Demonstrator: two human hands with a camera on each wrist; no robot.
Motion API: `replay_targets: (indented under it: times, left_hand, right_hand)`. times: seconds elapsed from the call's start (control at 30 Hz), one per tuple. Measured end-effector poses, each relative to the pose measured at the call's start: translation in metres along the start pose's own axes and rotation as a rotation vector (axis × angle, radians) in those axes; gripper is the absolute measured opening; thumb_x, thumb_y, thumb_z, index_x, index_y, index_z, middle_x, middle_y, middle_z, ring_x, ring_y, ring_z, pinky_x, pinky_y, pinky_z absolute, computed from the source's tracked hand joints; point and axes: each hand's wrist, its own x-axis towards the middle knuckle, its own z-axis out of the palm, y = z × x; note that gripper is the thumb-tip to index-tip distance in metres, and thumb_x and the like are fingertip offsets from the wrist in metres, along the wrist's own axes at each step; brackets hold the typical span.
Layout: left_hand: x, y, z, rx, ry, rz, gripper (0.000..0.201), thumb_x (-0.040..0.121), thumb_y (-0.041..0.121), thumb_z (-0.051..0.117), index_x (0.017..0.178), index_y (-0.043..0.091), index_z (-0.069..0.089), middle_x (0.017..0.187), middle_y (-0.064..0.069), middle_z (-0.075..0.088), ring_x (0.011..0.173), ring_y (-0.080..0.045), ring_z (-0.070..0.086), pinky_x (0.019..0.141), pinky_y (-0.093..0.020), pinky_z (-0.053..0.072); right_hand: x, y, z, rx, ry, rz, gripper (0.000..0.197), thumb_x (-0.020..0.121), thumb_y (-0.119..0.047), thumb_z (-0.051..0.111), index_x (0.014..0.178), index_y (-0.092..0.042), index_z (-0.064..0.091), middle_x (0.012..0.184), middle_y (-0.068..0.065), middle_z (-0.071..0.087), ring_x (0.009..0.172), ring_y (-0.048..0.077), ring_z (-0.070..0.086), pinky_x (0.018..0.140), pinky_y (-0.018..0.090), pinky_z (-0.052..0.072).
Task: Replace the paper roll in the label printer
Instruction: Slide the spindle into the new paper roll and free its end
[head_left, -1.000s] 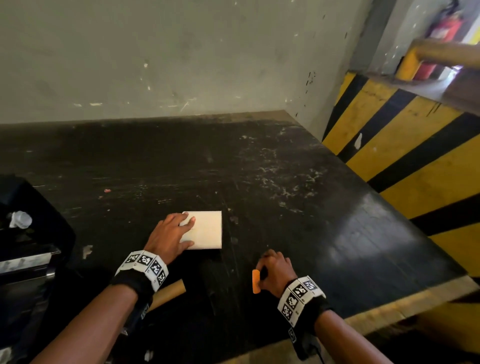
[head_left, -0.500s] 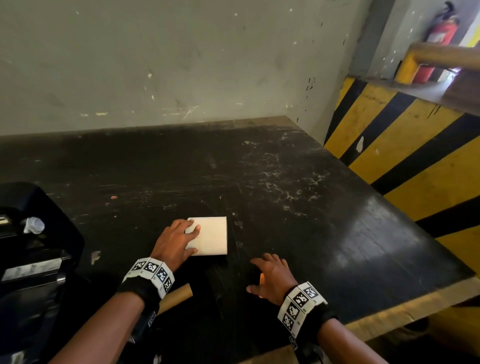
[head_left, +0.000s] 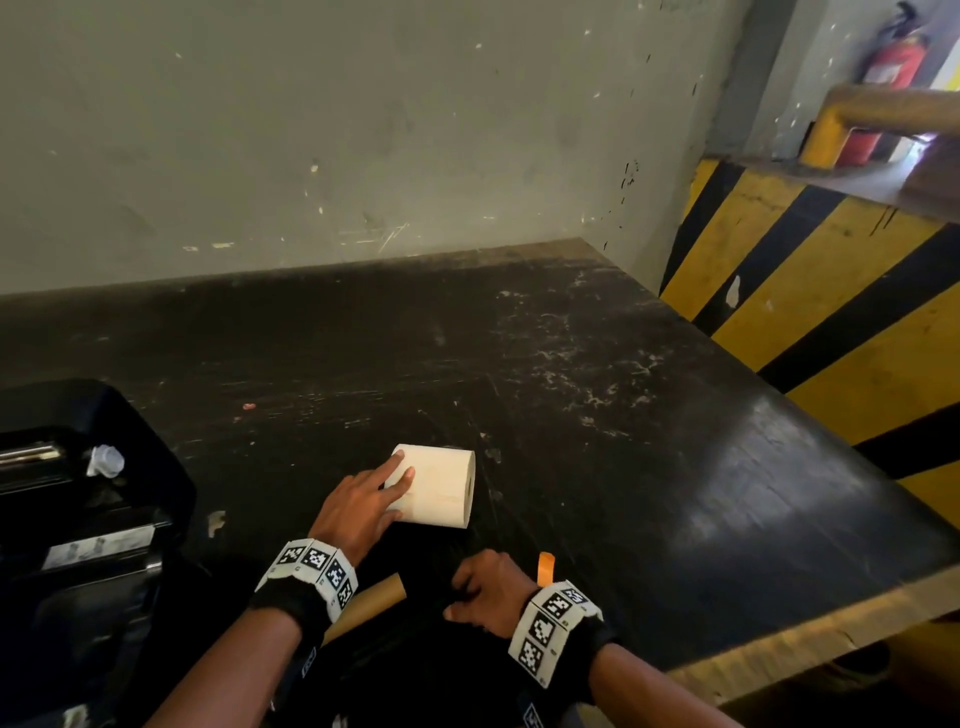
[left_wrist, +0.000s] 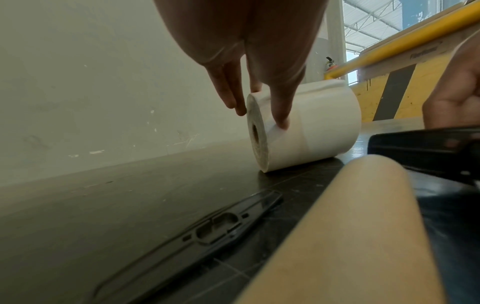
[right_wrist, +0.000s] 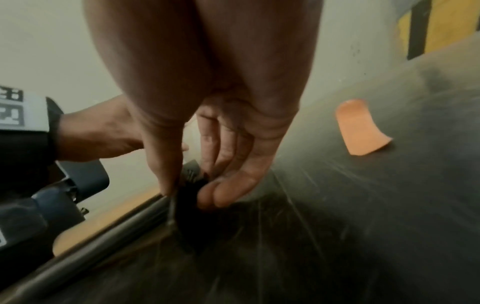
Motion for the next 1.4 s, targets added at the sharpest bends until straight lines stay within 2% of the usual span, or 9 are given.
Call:
replay_targets:
  times: [0.3,0.47,0.67,0.8,0.97,1.1,1.2,1.3,1.4]
  left_hand:
    - [0.004,-0.017,0.007,-0.131,0.034,0.053,0.06,0.085,0.008,0.061,0.138,0.021,0.037,0.155,0.003,0.014,0.132,-0.026,0.041,0.108,-0.039,0.038]
    - [0.007,-0.028,0.016,-0.181,0.113,0.093,0.065,0.076,-0.001,0.068,0.133,0.022,0.046,0.149,0.006,0.024,0.125,-0.027,0.05,0.101,-0.041,0.044]
    - [0.005,-0.028,0.018,-0.192,0.125,0.109,0.066,0.078,0.002,0.068,0.135,0.022,0.042,0.15,0.006,0.026,0.128,-0.023,0.046,0.105,-0.038,0.04]
    - [0.004,-0.026,0.018,-0.192,0.127,0.091,0.065,0.08,0.003,0.065,0.136,0.023,0.039,0.151,0.006,0.026,0.128,-0.024,0.046,0.104,-0.045,0.042]
    - [0.002,-0.027,0.019,-0.227,0.148,0.109,0.067,0.077,0.001,0.069,0.135,0.021,0.042,0.15,0.004,0.023,0.129,-0.025,0.043,0.107,-0.039,0.038]
    - [0.003,-0.016,0.018,-0.304,0.127,0.05,0.064,0.08,0.003,0.066,0.136,0.019,0.039,0.153,0.001,0.018,0.136,-0.027,0.032,0.113,-0.039,0.028]
    - [0.006,-0.007,0.015,-0.332,0.102,-0.008,0.063,0.081,0.007,0.066,0.137,0.019,0.039,0.155,-0.004,0.016,0.138,-0.026,0.029,0.114,-0.035,0.024]
    - [0.005,-0.004,0.012,-0.39,0.049,-0.088,0.065,0.082,0.008,0.065,0.138,0.025,0.037,0.156,-0.008,0.009,0.139,-0.027,0.025,0.115,-0.04,0.026]
    - [0.004,-0.002,0.012,-0.475,0.05,-0.103,0.069,0.082,0.012,0.066,0.133,0.041,0.029,0.146,-0.008,0.034,0.129,-0.024,0.041,0.107,-0.039,0.039]
  right_hand:
    - [-0.028,0.048,-0.067,0.108,0.405,0.115,0.018,0.073,-0.024,0.077,0.076,-0.024,0.06,0.077,-0.001,0.064,0.06,0.008,0.058,0.064,0.028,0.057]
    - [-0.031,0.056,-0.098,0.177,0.656,0.151,0.023,0.073,-0.025,0.078,0.09,-0.014,0.067,0.079,-0.002,0.064,0.074,0.016,0.064,0.074,0.035,0.057]
    - [-0.018,0.047,-0.098,0.133,0.636,0.129,0.024,0.078,-0.026,0.073,0.099,-0.018,0.065,0.091,-0.001,0.066,0.083,0.015,0.064,0.078,0.034,0.057]
    - [-0.012,0.045,-0.1,0.136,0.637,0.118,0.027,0.079,-0.027,0.073,0.103,-0.017,0.064,0.089,-0.003,0.064,0.082,0.012,0.062,0.075,0.026,0.053]
    - [-0.006,0.044,-0.098,0.16,0.637,0.097,0.026,0.079,-0.025,0.072,0.103,-0.019,0.064,0.084,-0.006,0.061,0.08,0.011,0.061,0.072,0.022,0.05]
    - [0.0,0.05,-0.092,0.284,0.633,0.151,0.023,0.076,-0.024,0.075,0.094,-0.019,0.062,0.089,0.0,0.065,0.074,0.019,0.067,0.072,0.037,0.059]
    - [0.007,0.048,-0.086,0.33,0.639,0.181,0.022,0.077,-0.022,0.075,0.087,-0.02,0.056,0.081,-0.002,0.06,0.063,0.019,0.067,0.063,0.04,0.06]
    - [0.016,0.047,-0.087,0.302,0.643,0.175,0.022,0.076,-0.025,0.076,0.084,-0.026,0.055,0.084,-0.003,0.06,0.074,0.023,0.068,0.068,0.043,0.06]
    - [0.024,0.046,-0.09,0.259,0.586,0.171,0.018,0.078,-0.024,0.074,0.083,-0.029,0.057,0.089,-0.001,0.064,0.074,0.021,0.067,0.071,0.042,0.059]
